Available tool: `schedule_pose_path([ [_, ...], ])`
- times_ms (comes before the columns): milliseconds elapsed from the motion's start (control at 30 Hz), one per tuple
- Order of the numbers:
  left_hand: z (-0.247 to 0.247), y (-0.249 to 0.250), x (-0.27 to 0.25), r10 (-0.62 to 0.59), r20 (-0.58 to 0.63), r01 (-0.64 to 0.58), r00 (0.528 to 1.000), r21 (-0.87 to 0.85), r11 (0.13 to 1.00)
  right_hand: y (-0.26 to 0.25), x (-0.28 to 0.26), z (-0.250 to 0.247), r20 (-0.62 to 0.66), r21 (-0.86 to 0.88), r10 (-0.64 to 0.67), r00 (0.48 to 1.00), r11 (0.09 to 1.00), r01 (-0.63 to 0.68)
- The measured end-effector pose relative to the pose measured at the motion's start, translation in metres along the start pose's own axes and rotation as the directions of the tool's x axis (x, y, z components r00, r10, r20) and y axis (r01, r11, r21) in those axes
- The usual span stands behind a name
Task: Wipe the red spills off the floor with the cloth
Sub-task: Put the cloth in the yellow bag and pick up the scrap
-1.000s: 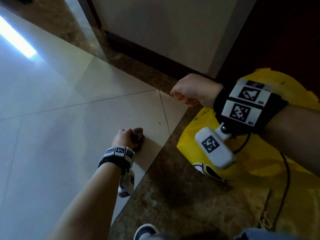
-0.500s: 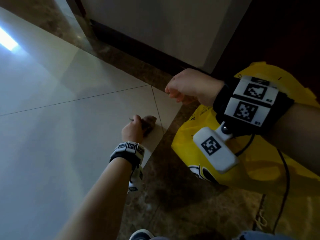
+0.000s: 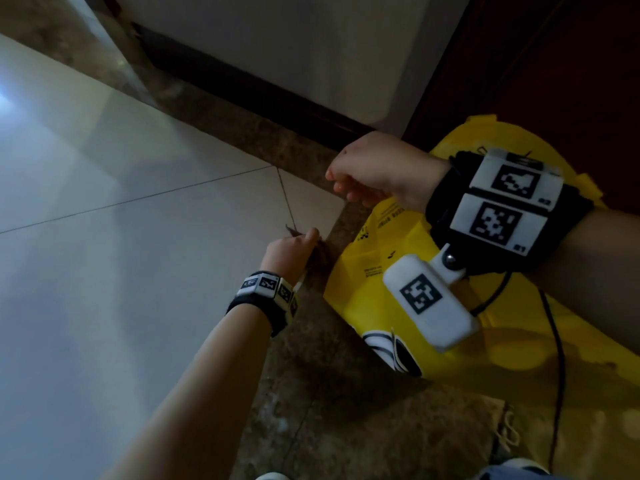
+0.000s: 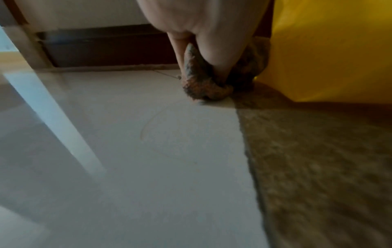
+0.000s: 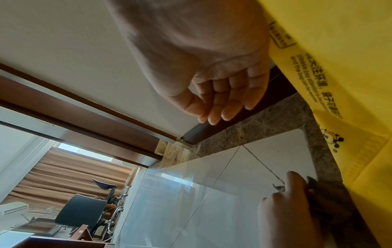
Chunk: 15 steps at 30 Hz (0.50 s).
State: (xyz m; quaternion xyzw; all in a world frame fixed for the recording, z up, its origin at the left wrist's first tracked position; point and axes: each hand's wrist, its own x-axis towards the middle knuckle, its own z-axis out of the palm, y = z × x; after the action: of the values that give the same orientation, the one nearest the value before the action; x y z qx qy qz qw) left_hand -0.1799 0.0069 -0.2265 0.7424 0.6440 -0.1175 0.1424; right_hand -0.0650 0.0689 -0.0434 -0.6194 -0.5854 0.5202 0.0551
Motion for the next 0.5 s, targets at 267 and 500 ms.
schedule_pose_path([
  [267,0.004,0.022,-0.019,0.109,0.100,-0.115,0.989,0.051,0.992,-0.005,-0.018,-0.005,0.018,0.067,-0.052,0.998,0.996,0.051],
  [500,-0.004,0.021,-0.025,-0.115,0.182,0.181,0.977,-0.410,0.894,-0.007,-0.044,-0.023,-0.002,0.194,-0.161,0.987,0.968,0.158],
])
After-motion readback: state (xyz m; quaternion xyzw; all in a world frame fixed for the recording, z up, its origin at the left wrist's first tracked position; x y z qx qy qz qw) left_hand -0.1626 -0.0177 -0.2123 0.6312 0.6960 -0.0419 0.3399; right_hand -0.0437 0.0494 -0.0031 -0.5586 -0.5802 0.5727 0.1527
